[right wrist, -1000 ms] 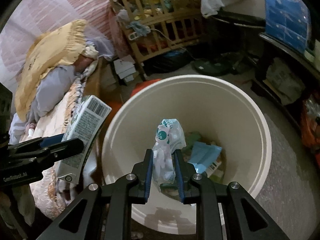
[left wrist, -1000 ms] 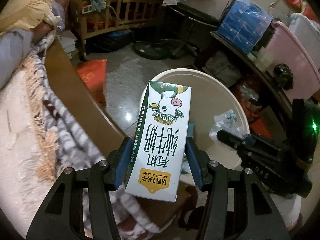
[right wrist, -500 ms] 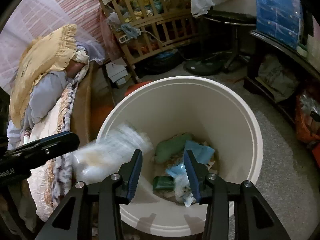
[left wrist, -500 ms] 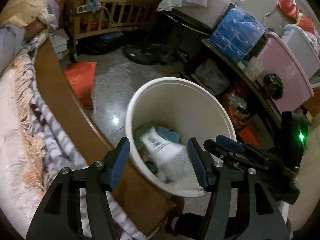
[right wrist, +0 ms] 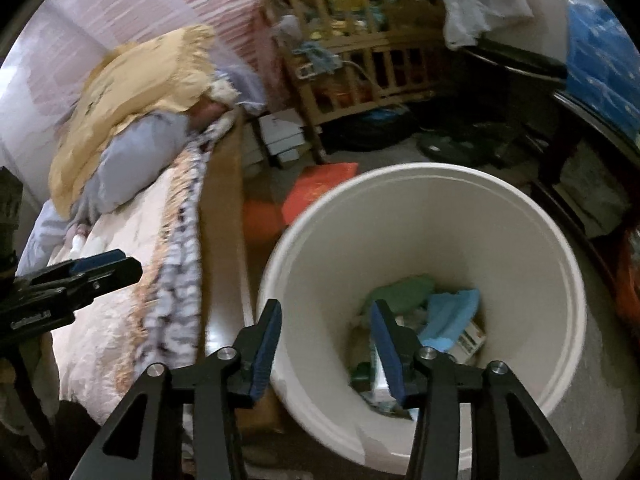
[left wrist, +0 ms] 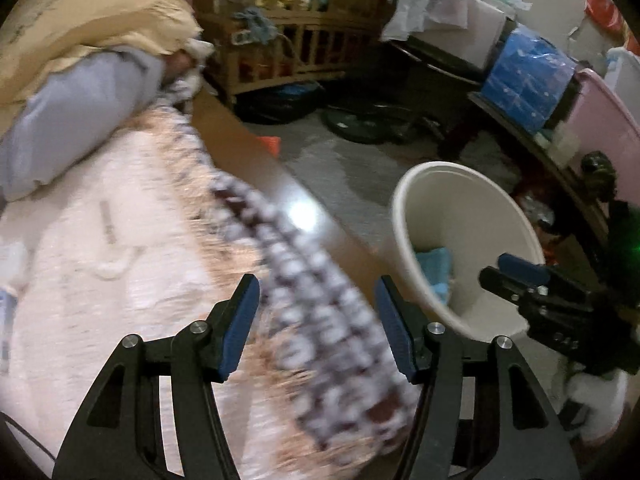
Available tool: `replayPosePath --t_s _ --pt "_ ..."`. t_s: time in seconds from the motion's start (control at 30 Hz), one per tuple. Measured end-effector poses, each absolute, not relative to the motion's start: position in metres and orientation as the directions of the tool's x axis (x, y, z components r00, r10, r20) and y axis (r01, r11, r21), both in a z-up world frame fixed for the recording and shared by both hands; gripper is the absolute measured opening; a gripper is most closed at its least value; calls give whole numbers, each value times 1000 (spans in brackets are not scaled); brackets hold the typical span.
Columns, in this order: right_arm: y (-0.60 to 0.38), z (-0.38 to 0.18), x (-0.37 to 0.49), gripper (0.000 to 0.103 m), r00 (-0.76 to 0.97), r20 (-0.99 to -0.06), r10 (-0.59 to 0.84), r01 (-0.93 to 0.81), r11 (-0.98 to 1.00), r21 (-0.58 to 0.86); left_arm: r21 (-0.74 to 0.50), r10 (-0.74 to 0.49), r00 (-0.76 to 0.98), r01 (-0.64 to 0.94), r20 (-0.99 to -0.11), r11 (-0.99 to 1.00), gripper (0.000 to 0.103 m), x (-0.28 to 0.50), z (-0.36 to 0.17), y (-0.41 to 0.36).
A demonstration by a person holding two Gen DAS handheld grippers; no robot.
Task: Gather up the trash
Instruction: 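Move both open tools back over the bed toward the tablet box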
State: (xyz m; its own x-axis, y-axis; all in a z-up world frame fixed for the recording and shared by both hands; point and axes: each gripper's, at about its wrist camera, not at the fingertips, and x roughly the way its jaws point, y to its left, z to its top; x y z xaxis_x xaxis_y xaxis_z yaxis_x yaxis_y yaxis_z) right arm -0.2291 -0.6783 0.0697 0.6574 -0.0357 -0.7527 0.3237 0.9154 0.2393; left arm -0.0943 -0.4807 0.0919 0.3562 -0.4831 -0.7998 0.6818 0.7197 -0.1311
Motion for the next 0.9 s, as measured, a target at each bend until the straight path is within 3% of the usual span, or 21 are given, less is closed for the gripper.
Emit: replayPosePath --t_s 0.23,0.9 --pt "-631 75 -200 54 662 -748 59 215 940 265 -66 -423 443 625 -790 778 59 -80 92 -429" --pt "-471 70 -89 63 601 -750 277 -76 954 291 -60 -270 517 386 -812 921 59 -18 73 -262"
